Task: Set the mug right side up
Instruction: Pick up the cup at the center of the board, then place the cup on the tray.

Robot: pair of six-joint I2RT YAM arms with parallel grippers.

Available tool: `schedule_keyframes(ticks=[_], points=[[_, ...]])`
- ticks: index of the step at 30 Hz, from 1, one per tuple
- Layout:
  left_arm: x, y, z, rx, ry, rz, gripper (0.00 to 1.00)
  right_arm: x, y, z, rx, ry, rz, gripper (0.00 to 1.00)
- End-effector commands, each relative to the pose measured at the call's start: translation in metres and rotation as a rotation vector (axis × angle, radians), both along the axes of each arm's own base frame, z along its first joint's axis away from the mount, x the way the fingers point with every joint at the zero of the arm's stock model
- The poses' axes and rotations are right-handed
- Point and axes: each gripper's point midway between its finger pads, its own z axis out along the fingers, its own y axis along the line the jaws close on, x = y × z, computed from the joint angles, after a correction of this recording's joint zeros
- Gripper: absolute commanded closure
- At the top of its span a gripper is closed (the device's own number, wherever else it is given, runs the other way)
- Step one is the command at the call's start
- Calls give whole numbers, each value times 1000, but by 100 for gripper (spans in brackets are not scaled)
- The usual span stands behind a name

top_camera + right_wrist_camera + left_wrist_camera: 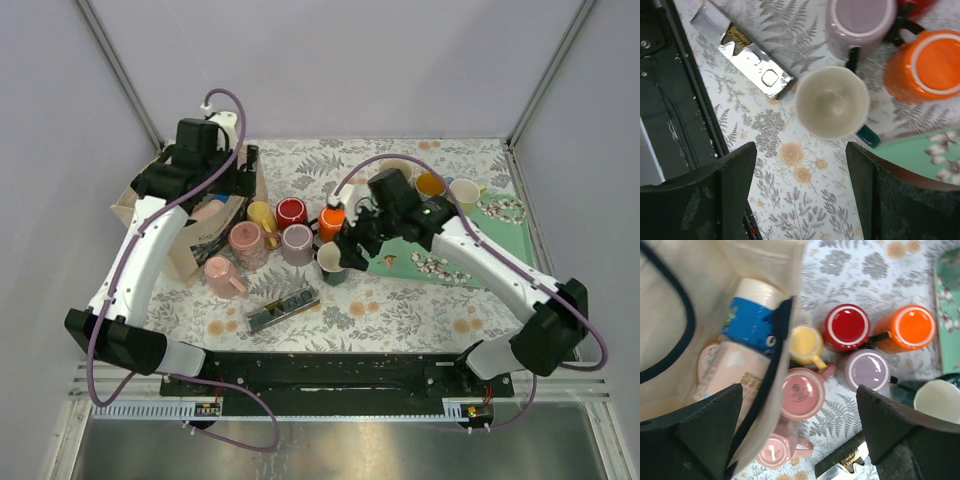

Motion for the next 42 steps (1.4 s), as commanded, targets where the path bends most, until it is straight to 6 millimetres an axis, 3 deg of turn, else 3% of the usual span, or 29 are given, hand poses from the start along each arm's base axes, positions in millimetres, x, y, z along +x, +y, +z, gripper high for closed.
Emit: schedule_keyframes(ticks=[1,3,6,11,14,19,22,26,27,29,31,37,42], points=[[-1,17,2,-65,-24,90,1,-18,43,-2,-7,7,114,19],[-9,16,-9,-47,-6,46,1,-19,53,-11,-22,42,93,19],[-24,32,-20,9,3,68,1,-12,60,-24,-51,75,38,19],[-43,62,-6,2,-36,142,1,-9,70,-56,-123,106,35,21],[-52,65,2,-79,-50,144,1,-5,76,-73,-159,104,21,25],[-59,69,-2,-229,-7,191,1,4,77,-91,-200,80,14,33],[-57,69,7,-255,-24,193,1,5,76,-97,-218,78,19,49],[-52,71,10,-230,-36,171,1,2,69,-87,-223,29,76,95],[-50,73,8,-207,-25,167,1,-1,66,-83,-219,10,102,100],[-43,79,2,-171,11,181,1,-7,55,-75,-232,-16,131,100],[-35,76,10,-170,5,154,1,-10,39,-64,-231,-31,137,100],[-10,35,50,-348,-39,-10,1,-29,-21,-31,-190,-31,110,100],[16,19,56,-443,-2,-47,1,-31,-78,-28,-242,-38,20,100]])
